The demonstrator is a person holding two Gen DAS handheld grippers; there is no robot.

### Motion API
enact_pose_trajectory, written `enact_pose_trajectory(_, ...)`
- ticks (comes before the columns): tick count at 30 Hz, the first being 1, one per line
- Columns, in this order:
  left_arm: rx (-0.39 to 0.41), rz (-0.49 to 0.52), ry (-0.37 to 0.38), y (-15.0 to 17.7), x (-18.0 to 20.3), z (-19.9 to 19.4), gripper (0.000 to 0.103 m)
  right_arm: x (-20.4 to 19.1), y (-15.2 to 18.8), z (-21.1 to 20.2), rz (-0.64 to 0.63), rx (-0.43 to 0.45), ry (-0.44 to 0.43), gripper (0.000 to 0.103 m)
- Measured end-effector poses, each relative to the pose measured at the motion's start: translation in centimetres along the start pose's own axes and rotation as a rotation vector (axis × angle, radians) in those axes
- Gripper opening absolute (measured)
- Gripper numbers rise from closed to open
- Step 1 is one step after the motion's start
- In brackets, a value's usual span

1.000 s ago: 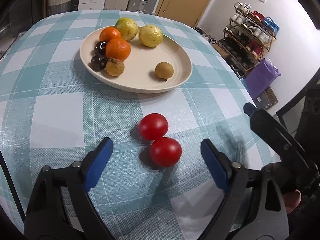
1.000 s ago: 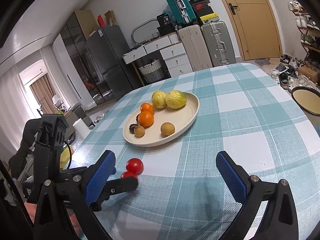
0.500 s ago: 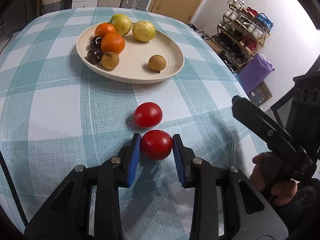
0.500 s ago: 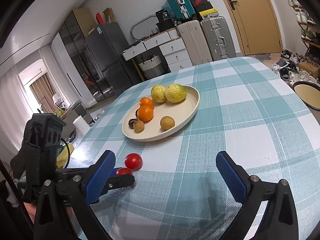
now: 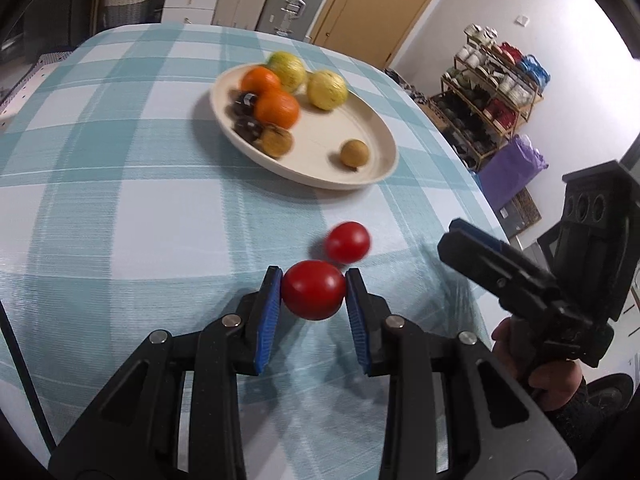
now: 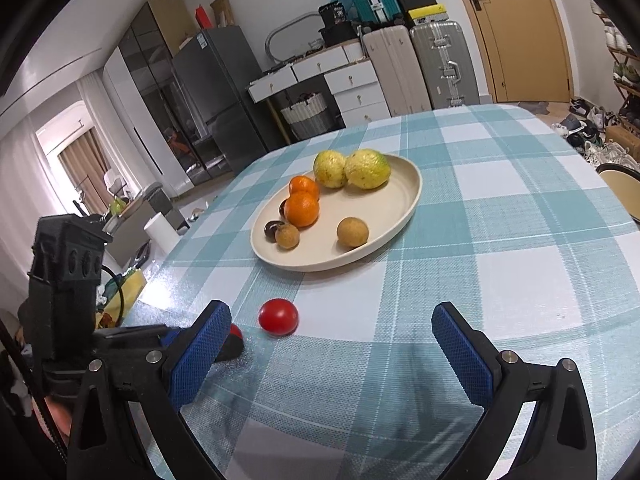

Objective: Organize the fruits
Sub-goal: 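Grasp a red tomato with the left tool while the right tool grasps the other tomato, then carry both tomatoes onto the cream plate and open both tools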

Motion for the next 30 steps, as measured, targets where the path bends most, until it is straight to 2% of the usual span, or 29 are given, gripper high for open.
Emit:
enact_pose_trajectory(9,0.035,-0.063,-0.007,-0.6,-3.5,-1.3,0.029,-2.2,0.5,2.9,-0.043,-0.084,-0.014,0.103)
enact_pose_trajectory(14,0.043,-0.083,-0.006,-0.9,-4.5,-1.5,0.029,-3.5,0.3,4.0,-0.084,-0.098,-0.013,0.100)
enact_pose_trajectory(19,0.069,-0.100,-0.011,-1.1,-5.3,-2.1,0.029,-4.7,0.2,4.9,-0.109,-0.120,-0.021,0.086)
enact_pose_trajectory(25,0.088,-0.105,-0.016,-2.0,-5.9,-2.4,0.029,-5.4,0.4,6.3,-0.148,-0.172,0.006,0.057)
enact_pose_trajectory(26,0.090,-0.105,-0.018,-2.1,-6.0,-2.5,0.029,-5.4,0.5,6.5,-0.145,-0.188,-0.001,0.046)
enact_pose_trajectory(27,0.092,-0.105,-0.018,-2.3,-6.0,-2.5,0.029,-5.4,0.6,6.7,-0.143,-0.199,0.001,0.041)
enact_pose_trajectory(29,0.095,-0.099,-0.018,-2.6,-5.9,-2.5,0.029,-5.3,0.7,6.9,-0.141,-0.204,-0.001,0.032)
enact_pose_trajectory(30,0.098,-0.095,-0.018,-2.9,-5.8,-2.5,0.029,-5.3,0.6,6.9,-0.137,-0.203,-0.005,0.031)
Point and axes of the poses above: each gripper's, at about its wrist camera, not at the fingertips, and z roughly the way its jaws point, x to its right, y to its underside, the point moved 2 cm from there along z, roughly the way its jaws point, and after that the axes turned 3 degrees about x, right-handed, at the moved point
